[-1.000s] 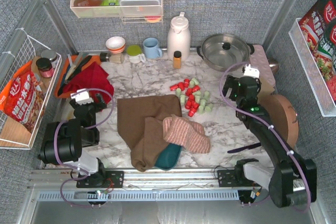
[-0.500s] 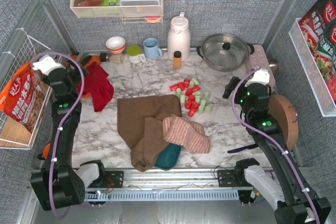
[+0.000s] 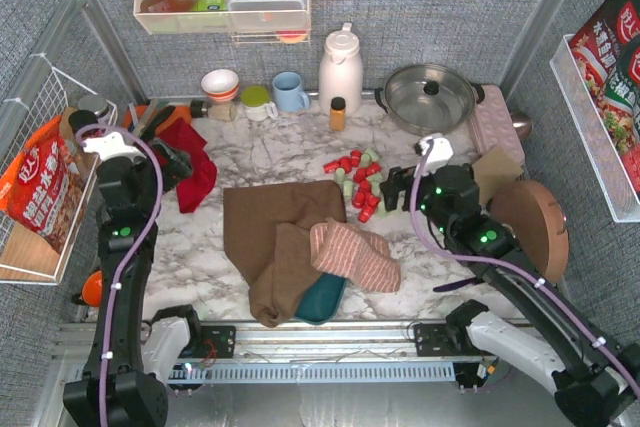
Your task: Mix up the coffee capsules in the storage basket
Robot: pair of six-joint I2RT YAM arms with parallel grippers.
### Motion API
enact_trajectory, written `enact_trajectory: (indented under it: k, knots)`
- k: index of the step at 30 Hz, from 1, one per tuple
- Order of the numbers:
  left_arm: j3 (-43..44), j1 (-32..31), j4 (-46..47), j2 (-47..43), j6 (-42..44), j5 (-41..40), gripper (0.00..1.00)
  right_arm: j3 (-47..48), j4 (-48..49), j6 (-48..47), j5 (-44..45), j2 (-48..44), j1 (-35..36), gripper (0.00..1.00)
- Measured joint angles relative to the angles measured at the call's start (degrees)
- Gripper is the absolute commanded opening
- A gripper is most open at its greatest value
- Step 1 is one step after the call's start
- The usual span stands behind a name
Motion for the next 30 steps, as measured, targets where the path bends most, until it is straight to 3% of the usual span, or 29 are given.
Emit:
enact_trajectory:
  k: [12, 24, 30]
  knots:
    - [-4.1, -4.9, -1.5, 0.2, 4.9, 4.9, 0.99, -7.7, 8.4, -10.3, -9.1, 7.6, 20.1, 0.64]
    - [-4.3, -5.1, -2.1, 0.0, 4.8, 3.5, 0.99, -6.9, 9.6, -15.6, -6.9, 18.1, 34.4, 0.64]
    - [-4.3, -5.1, -2.1, 0.3, 4.4, 3.5, 0.99, -6.9, 9.4, -16.5, -2.6, 21.3, 37.6, 0.66]
